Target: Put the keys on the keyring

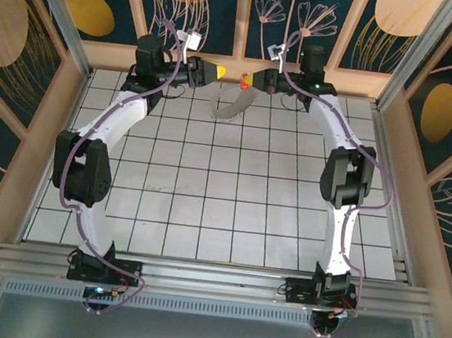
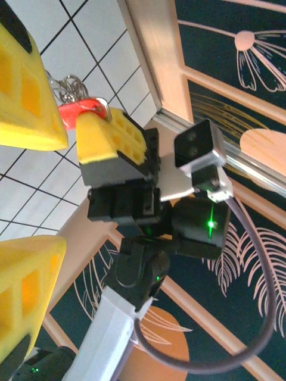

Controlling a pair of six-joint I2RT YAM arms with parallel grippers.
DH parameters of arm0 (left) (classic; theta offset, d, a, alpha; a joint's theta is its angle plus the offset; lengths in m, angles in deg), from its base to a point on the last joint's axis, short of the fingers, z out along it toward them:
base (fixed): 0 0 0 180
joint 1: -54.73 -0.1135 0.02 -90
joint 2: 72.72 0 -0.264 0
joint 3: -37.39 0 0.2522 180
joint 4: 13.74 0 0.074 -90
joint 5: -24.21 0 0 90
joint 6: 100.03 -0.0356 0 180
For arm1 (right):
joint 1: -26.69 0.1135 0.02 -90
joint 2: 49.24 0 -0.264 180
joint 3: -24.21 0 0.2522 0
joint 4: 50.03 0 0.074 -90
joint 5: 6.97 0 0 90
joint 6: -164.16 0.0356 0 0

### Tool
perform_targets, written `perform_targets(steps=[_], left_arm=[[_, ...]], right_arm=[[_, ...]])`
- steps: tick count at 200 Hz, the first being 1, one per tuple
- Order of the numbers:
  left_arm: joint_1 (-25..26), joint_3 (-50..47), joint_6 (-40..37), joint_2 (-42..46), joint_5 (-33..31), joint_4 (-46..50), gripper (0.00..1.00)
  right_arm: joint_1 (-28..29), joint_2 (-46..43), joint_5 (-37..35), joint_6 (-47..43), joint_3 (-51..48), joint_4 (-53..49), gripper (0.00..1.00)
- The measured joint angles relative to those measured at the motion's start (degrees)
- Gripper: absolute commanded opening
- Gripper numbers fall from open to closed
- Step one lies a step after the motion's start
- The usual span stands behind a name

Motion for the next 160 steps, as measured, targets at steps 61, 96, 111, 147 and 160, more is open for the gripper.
perform_targets(steps=[61, 96, 111, 147, 160], left_arm=[[-0.2, -2.8, 0.3, 1.5, -1.3, -0.3, 0.43], [-0.2, -5.8, 2.2, 2.2, -1.5, -2.7, 0.43], [-0.2, -7.0, 2.9, 2.5, -1.6, -3.5, 0.43], [-0.2, -9.3, 4.1, 3.7, -2.4, -4.3, 0.43], [-0.2, -10.2, 4.6, 4.2, -2.7, -4.9, 0.44]], right_arm=[[2.4, 1.0, -1.0, 0.8, -12.2, 3.4, 0.0], [7.3, -0.8, -4.1, 4.9, -29.8, 11.2, 0.0], [9.4, -2.0, -5.6, 7.6, -36.8, 14.4, 0.0], [12.6, -5.3, -9.0, 13.6, -46.7, 21.7, 0.0], [13.7, -6.1, -10.2, 15.3, -48.4, 23.6, 0.0]])
